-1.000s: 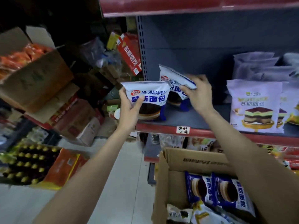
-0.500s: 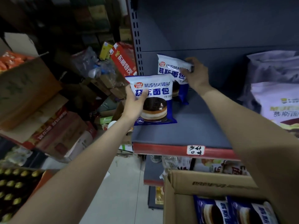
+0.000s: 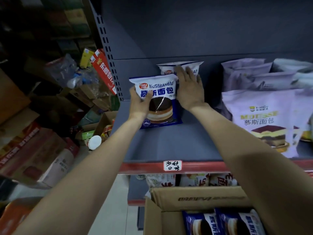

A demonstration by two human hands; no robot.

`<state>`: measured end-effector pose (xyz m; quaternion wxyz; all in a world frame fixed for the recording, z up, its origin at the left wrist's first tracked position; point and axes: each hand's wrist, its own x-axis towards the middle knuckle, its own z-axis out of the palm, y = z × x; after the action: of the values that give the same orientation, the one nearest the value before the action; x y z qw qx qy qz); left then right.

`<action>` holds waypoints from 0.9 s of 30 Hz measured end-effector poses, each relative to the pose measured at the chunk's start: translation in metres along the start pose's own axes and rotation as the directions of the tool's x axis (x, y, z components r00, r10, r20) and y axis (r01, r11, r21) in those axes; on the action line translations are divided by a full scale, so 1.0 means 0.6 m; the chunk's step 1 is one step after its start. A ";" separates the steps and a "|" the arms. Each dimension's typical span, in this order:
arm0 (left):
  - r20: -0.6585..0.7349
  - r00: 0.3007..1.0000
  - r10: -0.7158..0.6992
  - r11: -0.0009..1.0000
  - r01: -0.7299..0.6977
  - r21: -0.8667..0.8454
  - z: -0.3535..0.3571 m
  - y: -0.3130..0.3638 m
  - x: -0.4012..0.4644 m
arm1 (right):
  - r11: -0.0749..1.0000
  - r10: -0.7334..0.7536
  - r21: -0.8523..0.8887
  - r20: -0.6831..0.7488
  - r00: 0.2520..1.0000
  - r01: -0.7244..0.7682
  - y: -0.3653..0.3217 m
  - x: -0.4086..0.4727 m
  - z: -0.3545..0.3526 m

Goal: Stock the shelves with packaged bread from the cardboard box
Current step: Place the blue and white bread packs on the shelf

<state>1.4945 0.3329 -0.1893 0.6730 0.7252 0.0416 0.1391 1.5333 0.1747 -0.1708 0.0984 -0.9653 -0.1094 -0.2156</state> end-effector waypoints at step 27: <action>0.382 0.915 -0.128 0.717 -0.181 0.673 0.087 0.026 -0.007 | 0.934 0.303 0.136 0.180 0.936 -0.329 0.004 -0.185 -0.003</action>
<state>1.5022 0.2800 -0.1771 0.3418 0.9375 -0.0590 -0.0292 1.4352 0.1534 -0.2182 0.2019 -0.9729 0.0231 -0.1107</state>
